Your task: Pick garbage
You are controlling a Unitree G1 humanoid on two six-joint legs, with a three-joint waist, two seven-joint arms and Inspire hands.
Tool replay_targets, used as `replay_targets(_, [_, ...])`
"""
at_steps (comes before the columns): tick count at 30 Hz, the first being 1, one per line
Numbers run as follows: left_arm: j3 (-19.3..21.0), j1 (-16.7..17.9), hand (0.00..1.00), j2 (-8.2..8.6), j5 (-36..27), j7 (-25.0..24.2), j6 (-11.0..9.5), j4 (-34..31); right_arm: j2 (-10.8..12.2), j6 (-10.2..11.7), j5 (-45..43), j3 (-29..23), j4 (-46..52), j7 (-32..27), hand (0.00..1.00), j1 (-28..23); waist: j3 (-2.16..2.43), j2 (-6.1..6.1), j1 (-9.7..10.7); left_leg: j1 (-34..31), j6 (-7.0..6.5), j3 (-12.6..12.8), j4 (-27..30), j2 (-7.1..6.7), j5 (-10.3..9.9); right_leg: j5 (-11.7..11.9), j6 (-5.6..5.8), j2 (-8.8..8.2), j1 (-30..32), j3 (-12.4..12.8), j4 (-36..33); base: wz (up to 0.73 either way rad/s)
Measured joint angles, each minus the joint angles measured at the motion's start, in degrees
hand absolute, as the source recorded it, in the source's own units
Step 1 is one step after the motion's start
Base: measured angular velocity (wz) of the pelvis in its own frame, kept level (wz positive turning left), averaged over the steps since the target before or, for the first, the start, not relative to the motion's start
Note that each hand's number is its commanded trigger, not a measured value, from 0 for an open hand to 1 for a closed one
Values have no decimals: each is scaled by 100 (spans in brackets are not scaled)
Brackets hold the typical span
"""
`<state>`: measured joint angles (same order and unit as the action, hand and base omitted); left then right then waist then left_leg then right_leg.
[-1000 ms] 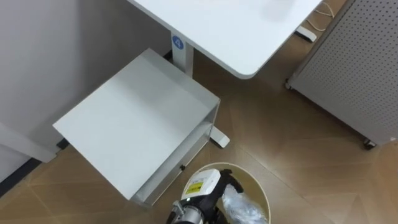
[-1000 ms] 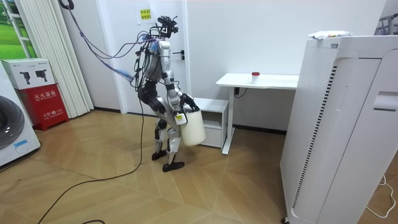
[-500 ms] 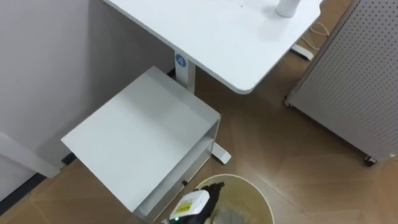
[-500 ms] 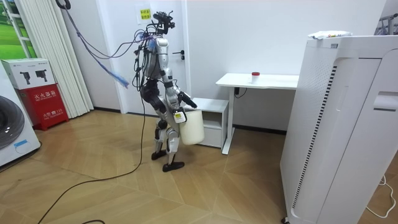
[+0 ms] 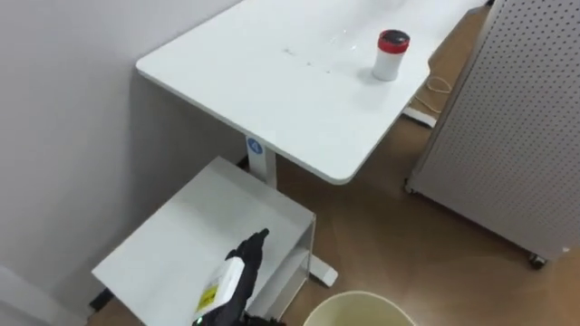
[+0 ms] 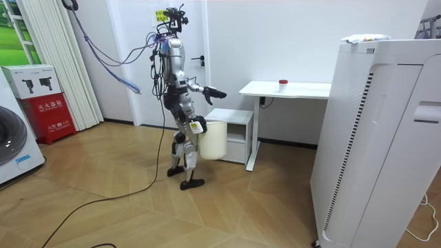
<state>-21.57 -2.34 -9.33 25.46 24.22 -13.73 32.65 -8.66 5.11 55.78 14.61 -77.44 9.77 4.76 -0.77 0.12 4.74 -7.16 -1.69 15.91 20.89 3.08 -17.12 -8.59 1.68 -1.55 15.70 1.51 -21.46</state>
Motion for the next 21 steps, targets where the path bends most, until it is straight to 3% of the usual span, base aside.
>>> replay_targets(5, [496, 301, 0, -104, -233, 191, -54, -342, -1, -1, -243, -58, 164, 2, 100, -285, 52, -176, -72, 514, -3, 246, -265, -52, -4, 67, 13, 9, -240, -53, 94, -50])
replay_targets(7, [690, 351, 0, -100, -232, 191, -52, -480, 10, 2, -468, -181, 178, 24, 100, -278, 66, -209, -206, 688, -2, 520, -413, 25, -23, 226, -48, -2, -257, -415, 188, -85])
replay_targets(9, [854, 371, 0, -95, -251, 248, -52, -913, 6, 3, -745, -250, 180, 39, 100, -240, 72, -209, -321, 802, -13, 816, -550, 73, -33, 468, -196, -39, -309, -1101, 401, -83])
replay_targets(11, [873, 380, 0, -97, -338, 312, -53, -1299, 5, 2, -798, -249, 172, 43, 100, -251, 65, -195, -324, 900, -23, 922, -608, 80, -39, 545, -227, -42, -396, -1273, 508, -40])
replay_targets(14, [876, 393, 0, -81, -488, 383, -124, -1618, 10, -1, -903, -250, 120, 46, 100, -252, 61, -178, -283, 1070, -31, 1022, -770, 54, -33, 561, -213, -26, -519, -1286, 577, -18])
replay_targets(21, [903, 396, 0, -81, -949, 380, -111, -1616, -12, 4, -1211, -294, 149, 41, 100, -237, 12, -158, -174, 1223, -19, 1065, -767, 73, -27, 552, -226, 17, -588, -1371, 613, -7])
